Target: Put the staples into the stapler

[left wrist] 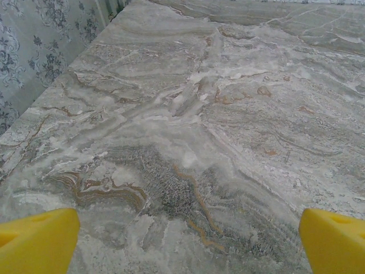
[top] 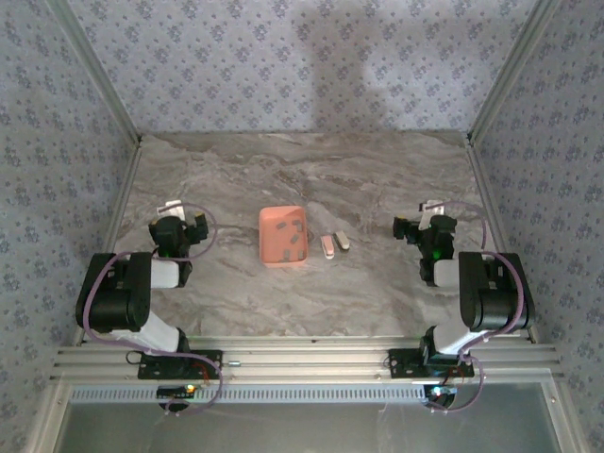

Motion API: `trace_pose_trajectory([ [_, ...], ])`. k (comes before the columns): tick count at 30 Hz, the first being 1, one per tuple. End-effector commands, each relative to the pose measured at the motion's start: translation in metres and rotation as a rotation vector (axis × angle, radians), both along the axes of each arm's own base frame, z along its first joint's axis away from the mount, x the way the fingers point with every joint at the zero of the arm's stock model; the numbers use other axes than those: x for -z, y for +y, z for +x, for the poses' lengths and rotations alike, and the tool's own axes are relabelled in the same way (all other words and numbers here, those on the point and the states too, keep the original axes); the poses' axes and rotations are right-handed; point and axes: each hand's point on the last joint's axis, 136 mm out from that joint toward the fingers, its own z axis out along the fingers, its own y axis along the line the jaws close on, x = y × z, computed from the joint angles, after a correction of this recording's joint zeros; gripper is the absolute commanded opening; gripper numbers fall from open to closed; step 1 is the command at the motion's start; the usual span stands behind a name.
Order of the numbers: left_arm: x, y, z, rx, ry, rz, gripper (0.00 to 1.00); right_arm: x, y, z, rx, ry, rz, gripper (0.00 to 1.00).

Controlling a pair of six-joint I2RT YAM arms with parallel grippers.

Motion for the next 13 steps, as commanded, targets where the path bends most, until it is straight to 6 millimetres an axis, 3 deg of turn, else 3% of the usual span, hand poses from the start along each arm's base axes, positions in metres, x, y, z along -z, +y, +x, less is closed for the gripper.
trace_pose_trajectory([
  [1,-0.0141,-0.0038,0.0078,0.020,-0.039,0.003,0.98,-0.0127,-0.0002,0.0075,-0.009,-0.044,-0.011,1.00],
  [13,-0.0136,-0.0059,0.0082,0.034,-0.038,-0.001,0.98,-0.0130,-0.0004,0.0075,-0.009,-0.045,-0.010,1.00],
])
